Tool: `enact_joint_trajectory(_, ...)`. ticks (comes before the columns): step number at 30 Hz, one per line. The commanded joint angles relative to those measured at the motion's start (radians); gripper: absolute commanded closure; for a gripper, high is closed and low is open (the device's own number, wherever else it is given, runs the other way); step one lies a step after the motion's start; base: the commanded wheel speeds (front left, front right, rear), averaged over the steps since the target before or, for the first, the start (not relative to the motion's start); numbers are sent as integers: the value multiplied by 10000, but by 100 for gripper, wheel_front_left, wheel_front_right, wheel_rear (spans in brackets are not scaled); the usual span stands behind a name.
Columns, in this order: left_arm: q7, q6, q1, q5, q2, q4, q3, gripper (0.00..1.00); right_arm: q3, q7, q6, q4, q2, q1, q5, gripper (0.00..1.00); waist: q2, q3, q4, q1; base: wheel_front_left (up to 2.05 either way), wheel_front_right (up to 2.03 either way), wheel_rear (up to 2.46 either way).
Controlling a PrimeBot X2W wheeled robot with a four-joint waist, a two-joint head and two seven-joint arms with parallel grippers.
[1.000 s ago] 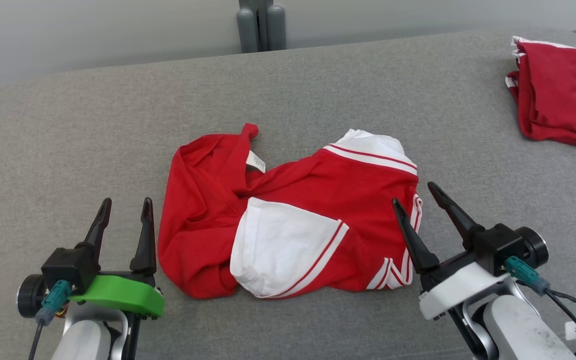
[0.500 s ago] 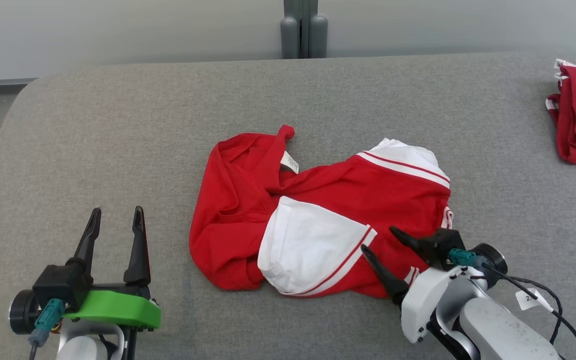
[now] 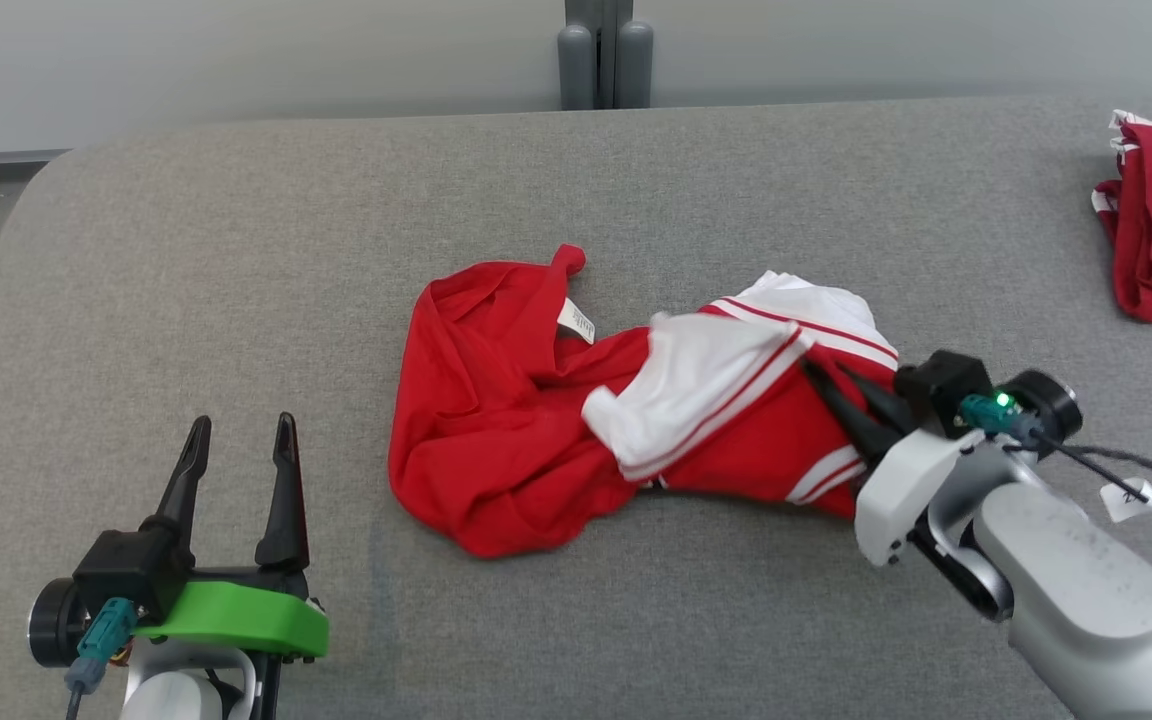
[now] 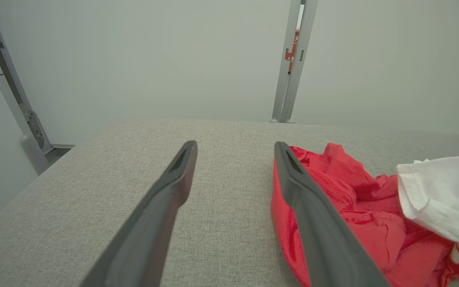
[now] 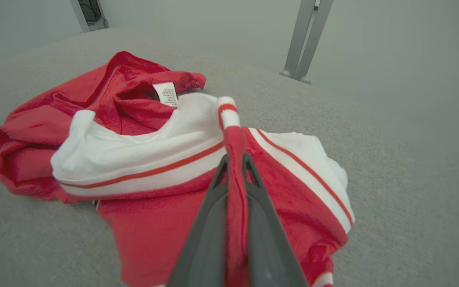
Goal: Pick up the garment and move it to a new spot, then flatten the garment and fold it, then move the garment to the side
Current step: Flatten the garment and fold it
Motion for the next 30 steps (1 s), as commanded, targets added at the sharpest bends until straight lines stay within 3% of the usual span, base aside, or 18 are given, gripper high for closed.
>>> enact_joint_trajectory(1,-50,-54,-44,82,-9,30,73,0,-67,-252,-10,36,-55,-226,-249,100,0,-29,-24,0,0,0,0)
enact_joint_trajectory(7,-50,-171,104,191,-169,118,145,0,-359,-943,-12,-242,-418,-371,-1060,100,0,-231,-64,0,0,0,0)
enact_joint_trajectory(16,-51,-282,355,304,-333,165,271,0,329,-1054,-12,-2396,-1139,2639,-1830,100,0,-365,-142,0,0,0,0)
enact_joint_trajectory(19,-50,-327,395,351,-349,164,354,0,462,-1052,-12,-2413,-1256,3455,-1848,100,0,-358,-292,0,0,0,0)
enact_joint_trajectory(20,-50,-343,388,386,-351,165,365,0,434,-1053,-12,-2431,-1230,3658,-1810,93,0,-351,-344,0,0,0,0)
enact_joint_trajectory(21,-51,-357,375,406,-352,165,380,0,427,-1053,-12,-2446,-1194,3814,-1725,42,0,-346,-389,0,0,0,0)
enact_joint_trajectory(22,-50,-363,353,430,-356,163,384,0,336,-1053,-12,-2472,-1162,3951,-1641,0,0,-340,-439,0,0,0,0)
enact_joint_trajectory(30,-50,-423,213,507,-374,154,413,0,-1471,-1053,-12,-3346,-840,3882,-1337,0,0,-307,-674,0,0,0,0)
